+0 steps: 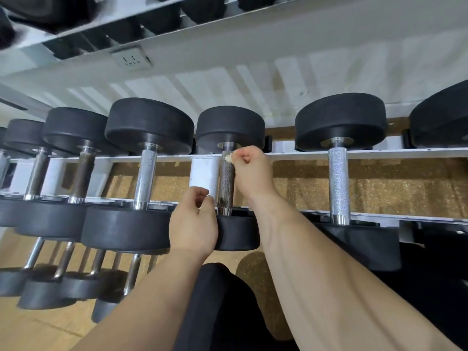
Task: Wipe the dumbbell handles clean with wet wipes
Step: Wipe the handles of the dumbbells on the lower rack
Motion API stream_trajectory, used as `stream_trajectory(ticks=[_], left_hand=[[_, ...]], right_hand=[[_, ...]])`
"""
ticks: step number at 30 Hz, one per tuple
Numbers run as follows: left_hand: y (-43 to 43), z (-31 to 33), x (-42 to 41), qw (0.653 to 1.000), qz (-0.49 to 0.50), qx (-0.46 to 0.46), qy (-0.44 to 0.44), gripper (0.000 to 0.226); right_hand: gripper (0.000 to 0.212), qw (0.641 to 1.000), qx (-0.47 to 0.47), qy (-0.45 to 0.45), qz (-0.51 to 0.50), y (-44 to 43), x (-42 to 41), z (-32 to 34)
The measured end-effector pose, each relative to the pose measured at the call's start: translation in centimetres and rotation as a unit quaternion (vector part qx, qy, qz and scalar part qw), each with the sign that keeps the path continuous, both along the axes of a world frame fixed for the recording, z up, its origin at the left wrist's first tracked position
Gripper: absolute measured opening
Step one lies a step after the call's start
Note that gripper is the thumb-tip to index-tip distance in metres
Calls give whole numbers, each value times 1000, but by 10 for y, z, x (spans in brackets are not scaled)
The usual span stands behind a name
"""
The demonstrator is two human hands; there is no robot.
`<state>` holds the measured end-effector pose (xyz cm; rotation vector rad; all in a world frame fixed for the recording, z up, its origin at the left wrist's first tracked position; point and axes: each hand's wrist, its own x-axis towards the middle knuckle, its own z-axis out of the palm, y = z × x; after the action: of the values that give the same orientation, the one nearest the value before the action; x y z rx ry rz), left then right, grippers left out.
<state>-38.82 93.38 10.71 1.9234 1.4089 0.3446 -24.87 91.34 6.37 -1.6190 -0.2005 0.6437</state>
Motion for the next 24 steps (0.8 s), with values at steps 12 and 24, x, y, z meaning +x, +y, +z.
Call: stream_trajectory(ticks=[12, 24], left_hand=[[-3, 3, 1, 1000, 10, 4, 10, 15], [-6, 4, 3, 1000, 8, 14, 17, 18]], right_hand=[[4, 1000, -5, -14, -2, 0, 4, 5], [27, 995, -86, -46, 31, 0, 1, 6]])
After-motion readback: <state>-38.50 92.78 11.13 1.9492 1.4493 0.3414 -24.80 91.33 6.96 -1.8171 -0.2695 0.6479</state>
